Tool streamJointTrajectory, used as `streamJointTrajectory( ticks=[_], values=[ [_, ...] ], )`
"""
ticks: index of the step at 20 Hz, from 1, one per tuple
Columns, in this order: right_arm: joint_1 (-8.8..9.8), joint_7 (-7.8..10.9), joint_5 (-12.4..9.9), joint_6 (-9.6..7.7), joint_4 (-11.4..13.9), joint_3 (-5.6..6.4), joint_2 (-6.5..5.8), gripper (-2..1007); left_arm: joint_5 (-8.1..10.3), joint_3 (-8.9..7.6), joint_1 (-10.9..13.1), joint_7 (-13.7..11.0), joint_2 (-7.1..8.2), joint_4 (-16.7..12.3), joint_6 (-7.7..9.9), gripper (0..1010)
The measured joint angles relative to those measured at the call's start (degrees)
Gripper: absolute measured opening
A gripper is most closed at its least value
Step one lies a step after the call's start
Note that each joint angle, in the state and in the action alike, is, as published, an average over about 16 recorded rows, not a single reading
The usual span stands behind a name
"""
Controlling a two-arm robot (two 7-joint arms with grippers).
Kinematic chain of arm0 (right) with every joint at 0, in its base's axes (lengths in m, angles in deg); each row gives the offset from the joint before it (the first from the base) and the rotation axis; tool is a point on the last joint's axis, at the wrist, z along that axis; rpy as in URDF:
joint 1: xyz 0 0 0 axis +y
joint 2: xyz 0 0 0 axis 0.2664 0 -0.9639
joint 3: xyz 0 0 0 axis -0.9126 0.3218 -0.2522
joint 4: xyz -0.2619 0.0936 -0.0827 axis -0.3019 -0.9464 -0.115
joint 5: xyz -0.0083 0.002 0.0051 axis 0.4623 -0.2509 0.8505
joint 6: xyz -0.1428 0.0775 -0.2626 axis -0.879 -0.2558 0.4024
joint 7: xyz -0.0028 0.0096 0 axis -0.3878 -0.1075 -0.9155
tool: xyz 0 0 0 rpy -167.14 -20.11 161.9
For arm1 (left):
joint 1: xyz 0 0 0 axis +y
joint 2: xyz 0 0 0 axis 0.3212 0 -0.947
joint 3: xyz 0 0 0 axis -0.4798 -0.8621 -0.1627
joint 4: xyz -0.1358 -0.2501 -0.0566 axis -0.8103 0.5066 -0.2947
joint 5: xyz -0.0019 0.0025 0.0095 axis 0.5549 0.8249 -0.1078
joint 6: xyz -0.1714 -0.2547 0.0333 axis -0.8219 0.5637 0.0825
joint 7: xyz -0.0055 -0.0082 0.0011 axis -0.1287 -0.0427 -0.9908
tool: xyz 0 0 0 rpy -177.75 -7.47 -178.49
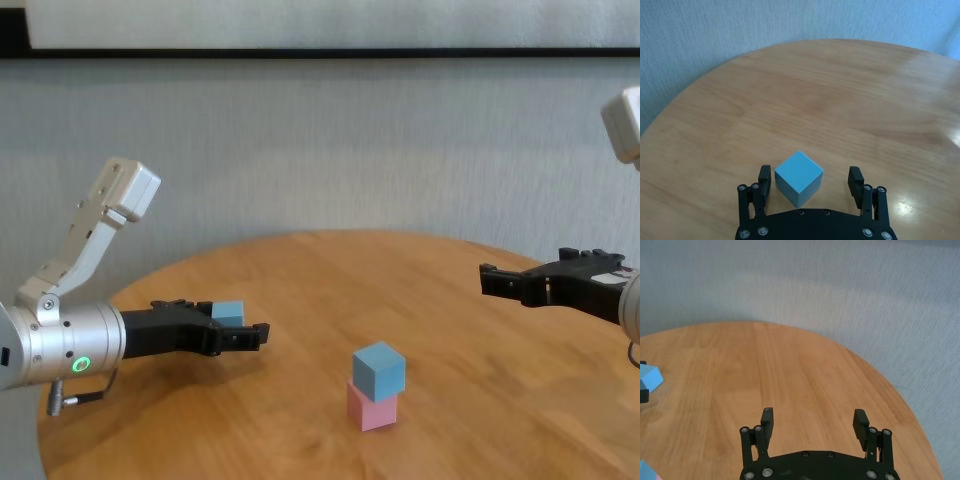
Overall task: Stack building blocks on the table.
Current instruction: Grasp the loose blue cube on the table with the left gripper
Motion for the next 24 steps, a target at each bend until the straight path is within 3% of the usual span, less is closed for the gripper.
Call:
streamJointTrajectory(
  ticks=[13, 24],
  values=[
    [0.00, 0.00, 0.00, 0.00, 0.00, 0.00, 0.00, 1005, 0.05, 0.05, 1.77, 0.52, 0.79, -3.74, 1.73, 965],
    [0.00, 0.00, 0.00, 0.00, 0.00, 0.00, 0.00, 1005, 0.10, 0.08, 2.48, 0.70, 1.11, -5.26, 2.45, 743]
  ],
)
